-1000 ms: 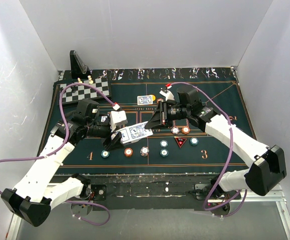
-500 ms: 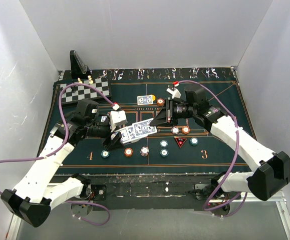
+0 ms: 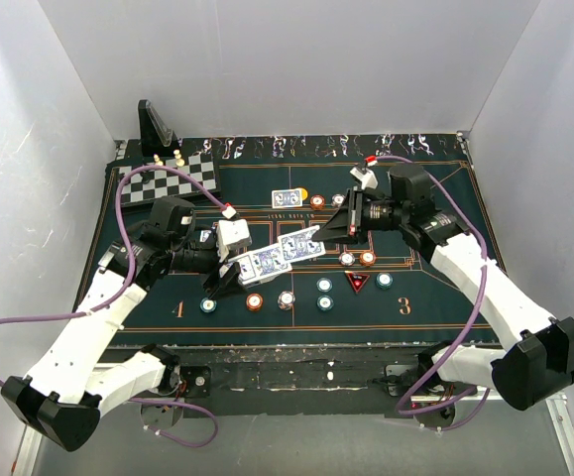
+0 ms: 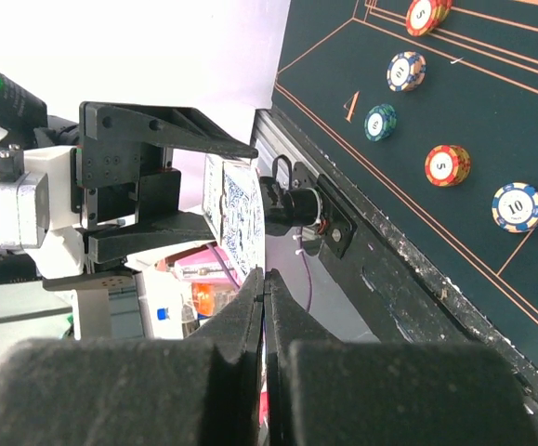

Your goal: Distribute texas hold em gaming equipment

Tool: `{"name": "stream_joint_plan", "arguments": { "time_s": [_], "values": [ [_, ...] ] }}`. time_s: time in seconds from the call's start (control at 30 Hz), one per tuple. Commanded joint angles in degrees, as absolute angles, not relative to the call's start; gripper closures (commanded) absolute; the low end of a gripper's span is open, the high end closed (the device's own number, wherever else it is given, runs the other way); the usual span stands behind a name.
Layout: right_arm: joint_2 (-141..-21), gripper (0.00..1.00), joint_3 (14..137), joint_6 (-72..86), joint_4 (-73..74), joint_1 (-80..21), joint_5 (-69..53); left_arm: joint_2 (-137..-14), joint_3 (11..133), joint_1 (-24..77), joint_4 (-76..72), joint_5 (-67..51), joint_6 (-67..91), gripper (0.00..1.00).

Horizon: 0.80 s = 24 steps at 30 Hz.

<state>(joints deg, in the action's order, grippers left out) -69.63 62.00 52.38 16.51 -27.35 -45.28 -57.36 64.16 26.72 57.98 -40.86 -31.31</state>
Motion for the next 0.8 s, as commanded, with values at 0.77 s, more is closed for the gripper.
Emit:
{"name": "stream_joint_plan", "arguments": {
  "time_s": [0.77],
  "values": [
    [-80.76, 0.99, 49.74, 43.07, 10.2, -12.39, -35.87, -55.37, 64.51, 26.46, 57.04, -41.57, -31.46, 0.93]
  ]
}}
